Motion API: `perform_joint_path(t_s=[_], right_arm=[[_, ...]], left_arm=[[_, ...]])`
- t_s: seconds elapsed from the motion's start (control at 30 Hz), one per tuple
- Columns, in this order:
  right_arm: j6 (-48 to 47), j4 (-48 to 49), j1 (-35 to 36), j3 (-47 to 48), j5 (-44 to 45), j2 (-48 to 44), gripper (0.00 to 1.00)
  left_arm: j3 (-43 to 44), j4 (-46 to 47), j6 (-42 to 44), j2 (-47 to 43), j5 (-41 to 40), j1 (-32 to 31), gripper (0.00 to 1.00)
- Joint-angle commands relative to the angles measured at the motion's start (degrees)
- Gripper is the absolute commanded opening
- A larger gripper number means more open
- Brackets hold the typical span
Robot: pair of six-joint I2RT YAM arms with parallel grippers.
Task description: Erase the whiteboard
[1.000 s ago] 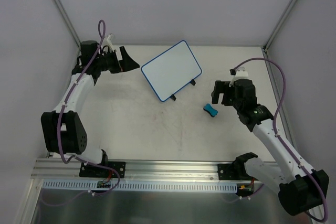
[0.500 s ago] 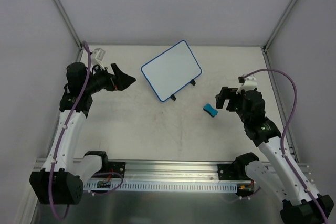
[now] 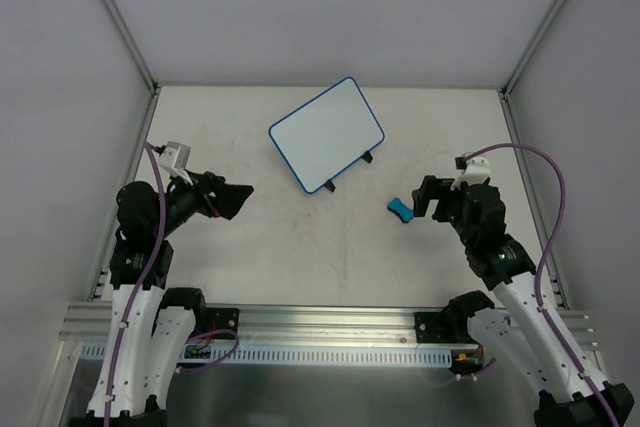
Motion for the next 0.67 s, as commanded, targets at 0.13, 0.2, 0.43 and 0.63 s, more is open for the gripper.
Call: perform_joint_path(t_s=[0.13,0.2,0.43,0.63], right_arm=[[-0.2,1.9,-0.3,-0.2,-0.6,-1.8,0.99],[-0.1,1.8,-0.3,-0.1,-0.6,-1.5,0.99],[-0.4,1.8,-0.3,-0.1,-1.6,-1.3,0.99],[-0.3,1.9,-0.3,-0.4,-1.5,-1.6,0.99]], left_arm=[[-2.8,0.4,2.2,-3.5,1.0,0.3,0.99],[-2.7,0.3,2.4,-3.6,1.4,0.4,0.99],[-2.2,0.2,2.4,-1.5,2.3,0.4,0.99],[-2.1,0.2,2.4,-1.3,2.6,0.4,0.99]])
